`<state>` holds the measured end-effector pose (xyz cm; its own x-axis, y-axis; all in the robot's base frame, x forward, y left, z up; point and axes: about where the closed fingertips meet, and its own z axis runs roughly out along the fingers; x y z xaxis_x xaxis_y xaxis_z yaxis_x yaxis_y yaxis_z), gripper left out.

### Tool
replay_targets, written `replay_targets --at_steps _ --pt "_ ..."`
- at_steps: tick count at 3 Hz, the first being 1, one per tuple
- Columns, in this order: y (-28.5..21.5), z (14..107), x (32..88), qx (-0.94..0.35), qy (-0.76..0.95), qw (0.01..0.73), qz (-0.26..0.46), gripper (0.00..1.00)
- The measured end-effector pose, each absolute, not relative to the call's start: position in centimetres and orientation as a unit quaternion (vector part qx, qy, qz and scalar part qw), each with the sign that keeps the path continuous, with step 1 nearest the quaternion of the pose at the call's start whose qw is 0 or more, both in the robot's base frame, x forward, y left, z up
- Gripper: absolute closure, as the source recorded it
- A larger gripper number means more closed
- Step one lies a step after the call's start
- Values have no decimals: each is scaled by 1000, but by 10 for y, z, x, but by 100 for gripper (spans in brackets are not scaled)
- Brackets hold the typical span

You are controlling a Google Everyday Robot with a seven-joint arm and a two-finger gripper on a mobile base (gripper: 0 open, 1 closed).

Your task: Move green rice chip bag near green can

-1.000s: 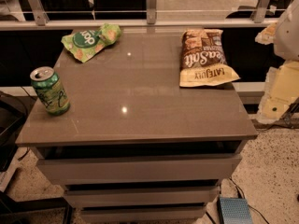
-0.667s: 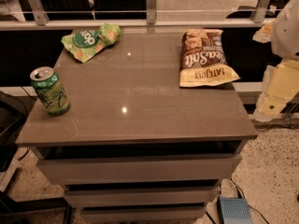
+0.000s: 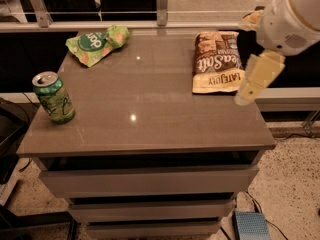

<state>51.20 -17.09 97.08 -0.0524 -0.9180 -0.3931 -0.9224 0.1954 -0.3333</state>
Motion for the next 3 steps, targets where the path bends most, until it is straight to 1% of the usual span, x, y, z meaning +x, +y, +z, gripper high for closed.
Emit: replay_targets --at_steps 1,2,3 --pt "-134 964 567 -646 689 328 25 0" --pt "-99 956 609 -646 670 363 40 0" --pt "-99 956 609 -646 670 363 40 0"
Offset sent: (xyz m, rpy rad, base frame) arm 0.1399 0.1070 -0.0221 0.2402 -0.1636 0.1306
